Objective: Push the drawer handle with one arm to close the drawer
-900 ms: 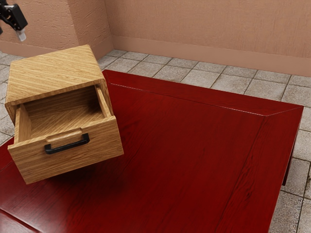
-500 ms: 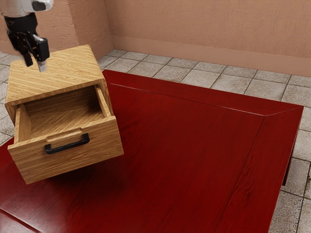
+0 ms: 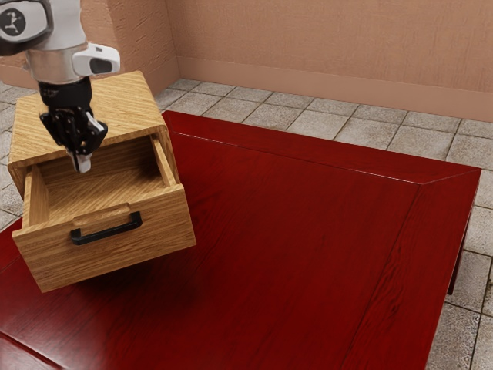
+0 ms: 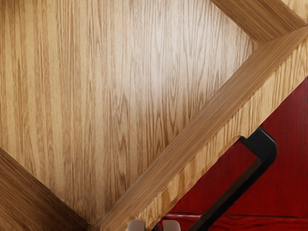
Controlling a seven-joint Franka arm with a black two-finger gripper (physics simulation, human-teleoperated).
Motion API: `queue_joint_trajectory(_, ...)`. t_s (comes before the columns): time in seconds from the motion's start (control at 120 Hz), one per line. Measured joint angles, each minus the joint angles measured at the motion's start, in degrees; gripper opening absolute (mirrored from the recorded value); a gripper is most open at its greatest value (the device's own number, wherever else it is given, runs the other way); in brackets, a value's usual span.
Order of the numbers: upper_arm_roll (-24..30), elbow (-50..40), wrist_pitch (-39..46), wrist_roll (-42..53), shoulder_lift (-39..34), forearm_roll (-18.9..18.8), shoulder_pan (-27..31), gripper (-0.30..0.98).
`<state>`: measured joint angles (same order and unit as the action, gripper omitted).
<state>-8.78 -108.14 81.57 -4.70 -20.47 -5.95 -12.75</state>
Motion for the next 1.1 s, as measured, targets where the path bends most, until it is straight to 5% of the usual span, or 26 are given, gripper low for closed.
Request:
queue_joint_trajectory(0.45, 8.53, -14.50, 6.97, -25.50, -4.20, 6.11, 2.81, -0.10)
queue_joint_trajectory(1.1, 11.71, -19.96, 8.27, -48.94, -3.93, -3.34, 2.98, -0.10)
